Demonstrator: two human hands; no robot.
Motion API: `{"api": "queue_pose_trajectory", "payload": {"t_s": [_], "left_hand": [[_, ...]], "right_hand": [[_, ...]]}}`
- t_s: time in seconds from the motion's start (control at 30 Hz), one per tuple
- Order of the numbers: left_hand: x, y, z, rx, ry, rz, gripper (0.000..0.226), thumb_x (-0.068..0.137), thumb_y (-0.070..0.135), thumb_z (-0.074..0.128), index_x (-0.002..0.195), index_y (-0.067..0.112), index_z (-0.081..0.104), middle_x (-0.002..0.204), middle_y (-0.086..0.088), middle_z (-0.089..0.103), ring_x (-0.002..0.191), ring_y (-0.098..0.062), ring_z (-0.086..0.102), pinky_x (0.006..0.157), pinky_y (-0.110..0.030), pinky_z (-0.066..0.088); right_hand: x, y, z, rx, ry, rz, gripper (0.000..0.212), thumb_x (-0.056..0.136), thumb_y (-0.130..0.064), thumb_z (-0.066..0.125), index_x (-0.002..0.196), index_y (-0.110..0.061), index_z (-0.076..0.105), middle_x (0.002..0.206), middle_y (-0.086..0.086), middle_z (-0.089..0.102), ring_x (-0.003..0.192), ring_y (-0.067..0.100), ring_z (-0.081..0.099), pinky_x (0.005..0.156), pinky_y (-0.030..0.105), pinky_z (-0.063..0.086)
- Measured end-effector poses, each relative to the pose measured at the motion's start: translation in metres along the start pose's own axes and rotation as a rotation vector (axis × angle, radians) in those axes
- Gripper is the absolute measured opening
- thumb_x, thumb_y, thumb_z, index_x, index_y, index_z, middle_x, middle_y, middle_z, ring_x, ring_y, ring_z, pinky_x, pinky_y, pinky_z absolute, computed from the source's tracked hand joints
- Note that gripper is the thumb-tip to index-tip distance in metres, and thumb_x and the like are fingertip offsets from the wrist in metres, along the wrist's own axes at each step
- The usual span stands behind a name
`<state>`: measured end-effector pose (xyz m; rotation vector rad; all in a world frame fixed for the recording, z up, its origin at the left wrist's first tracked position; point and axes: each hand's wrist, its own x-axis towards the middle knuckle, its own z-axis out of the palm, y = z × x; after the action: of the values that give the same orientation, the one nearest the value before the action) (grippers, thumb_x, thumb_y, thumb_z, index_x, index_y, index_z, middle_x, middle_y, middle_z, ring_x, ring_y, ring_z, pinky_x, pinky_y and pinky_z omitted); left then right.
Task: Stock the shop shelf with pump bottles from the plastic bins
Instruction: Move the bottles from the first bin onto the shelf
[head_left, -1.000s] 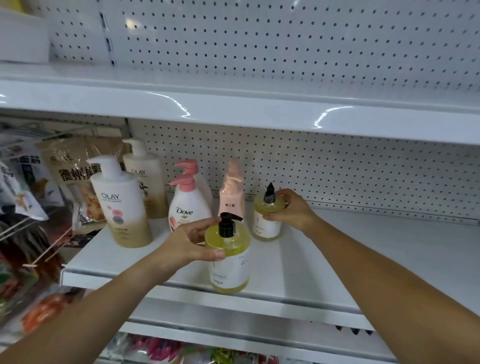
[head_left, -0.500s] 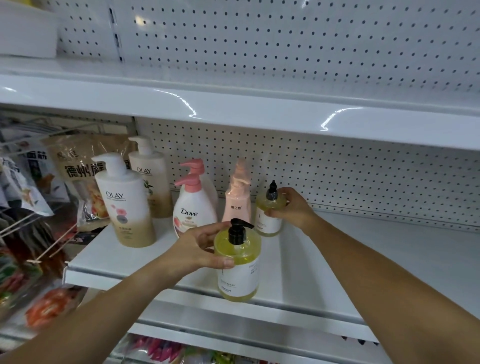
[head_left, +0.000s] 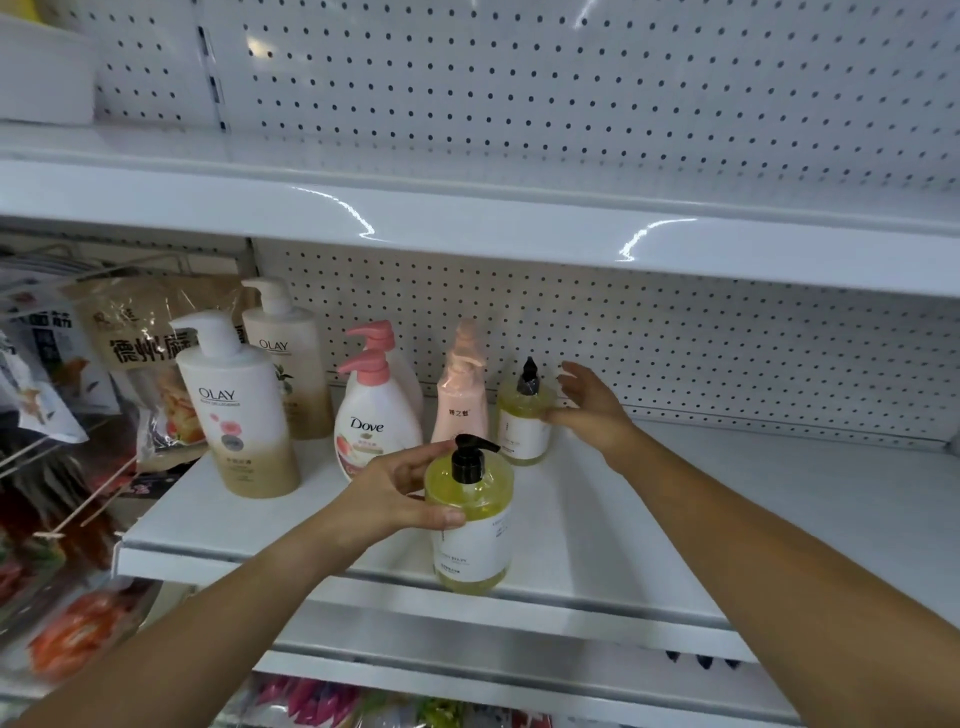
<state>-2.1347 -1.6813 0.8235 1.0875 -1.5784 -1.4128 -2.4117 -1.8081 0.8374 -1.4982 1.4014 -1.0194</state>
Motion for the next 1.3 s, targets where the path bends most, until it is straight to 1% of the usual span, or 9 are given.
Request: {"api": "queue_pose_trajectory", "payload": {"t_s": [0.13, 0.27, 0.37, 0.5, 0.63, 0.83, 1.0, 1.13, 1.3], "left_hand": [[0.002, 0.005, 0.009, -0.008, -0.007, 0.001, 0.089, 0.06, 0.019, 0.09, 0.14, 0.018, 0.053, 0.128, -0.002, 0.068, 0.124, -0.018, 0.06, 0.11, -0.043, 0.043], [0.001, 0.014, 0.024, -0.025, -0.002, 0.013, 0.089, 0.058, 0.021, 0.09, 0.139, 0.018, 0.055, 0.125, -0.001, 0.07, 0.121, -0.016, 0.062, 0.104, -0.035, 0.047], [0.003, 0.017, 0.037, -0.011, 0.018, 0.024, 0.084, 0.059, 0.013, 0.092, 0.135, 0.019, 0.057, 0.12, 0.001, 0.072, 0.116, -0.014, 0.065, 0.095, -0.028, 0.052], [0.001, 0.022, 0.057, 0.011, 0.035, 0.04, 0.063, 0.064, 0.007, 0.087, 0.117, 0.033, 0.065, 0.112, 0.01, 0.074, 0.108, -0.007, 0.068, 0.086, -0.019, 0.053], [-0.002, 0.021, 0.066, -0.017, 0.059, 0.048, 0.065, 0.061, 0.008, 0.088, 0.117, 0.033, 0.064, 0.113, 0.008, 0.074, 0.108, -0.008, 0.068, 0.091, -0.023, 0.052], [-0.005, 0.026, 0.068, 0.005, 0.089, 0.083, 0.062, 0.068, -0.001, 0.086, 0.115, 0.032, 0.063, 0.105, 0.012, 0.076, 0.101, -0.006, 0.071, 0.08, -0.015, 0.053], [-0.004, 0.029, 0.058, 0.051, 0.091, 0.123, 0.063, 0.067, 0.001, 0.087, 0.115, 0.033, 0.062, 0.104, 0.013, 0.076, 0.1, -0.007, 0.071, 0.081, -0.016, 0.054], [-0.001, 0.027, 0.053, 0.06, 0.087, 0.144, 0.068, 0.067, 0.004, 0.088, 0.128, 0.021, 0.062, 0.11, 0.007, 0.075, 0.105, -0.011, 0.07, 0.087, -0.02, 0.054], [-0.001, 0.028, 0.049, 0.193, 0.234, 0.249, 0.067, 0.059, 0.023, 0.094, 0.119, 0.03, 0.064, 0.106, 0.019, 0.074, 0.104, 0.0, 0.068, 0.089, -0.013, 0.051]], "right_hand": [[-0.051, -0.004, -0.011, 0.137, 0.073, -0.064, 0.049, 0.085, -0.001, 0.069, 0.129, -0.021, 0.059, 0.126, -0.001, 0.064, 0.12, 0.017, 0.06, 0.097, 0.025, 0.046], [-0.111, 0.008, -0.009, 0.212, -0.098, -0.092, 0.038, 0.091, -0.004, 0.065, 0.125, -0.019, 0.06, 0.117, 0.003, 0.071, 0.115, 0.021, 0.065, 0.1, 0.039, 0.053], [-0.148, 0.017, 0.003, 0.225, -0.215, -0.072, 0.066, 0.074, -0.031, 0.082, 0.133, -0.025, 0.052, 0.125, 0.002, 0.067, 0.117, 0.016, 0.064, 0.099, 0.034, 0.053], [-0.174, 0.025, 0.02, 0.118, -0.238, -0.087, 0.091, 0.061, -0.026, 0.095, 0.136, -0.037, 0.044, 0.131, -0.007, 0.061, 0.117, 0.01, 0.062, 0.097, 0.03, 0.053], [-0.181, 0.025, 0.025, 0.005, -0.222, -0.104, 0.104, 0.059, -0.03, 0.096, 0.141, -0.045, 0.034, 0.132, -0.02, 0.056, 0.119, 0.003, 0.058, 0.096, 0.027, 0.054], [-0.176, 0.017, 0.03, -0.093, -0.175, -0.073, 0.094, 0.057, -0.032, 0.095, 0.133, -0.041, 0.042, 0.12, -0.021, 0.063, 0.109, -0.002, 0.061, 0.087, 0.019, 0.055], [-0.163, 0.011, 0.035, -0.109, -0.197, -0.075, 0.093, 0.054, -0.028, 0.096, 0.13, -0.04, 0.045, 0.117, -0.02, 0.065, 0.106, -0.004, 0.063, 0.09, 0.022, 0.055], [-0.151, 0.009, 0.038, -0.11, -0.209, -0.074, 0.092, 0.055, -0.023, 0.097, 0.13, -0.04, 0.045, 0.113, -0.023, 0.066, 0.101, -0.009, 0.063, 0.081, 0.015, 0.054], [-0.137, 0.019, 0.039, -0.108, -0.141, -0.055, 0.092, 0.051, -0.027, 0.097, 0.127, -0.038, 0.046, 0.114, -0.018, 0.066, 0.103, -0.001, 0.064, 0.088, 0.025, 0.057]]}}
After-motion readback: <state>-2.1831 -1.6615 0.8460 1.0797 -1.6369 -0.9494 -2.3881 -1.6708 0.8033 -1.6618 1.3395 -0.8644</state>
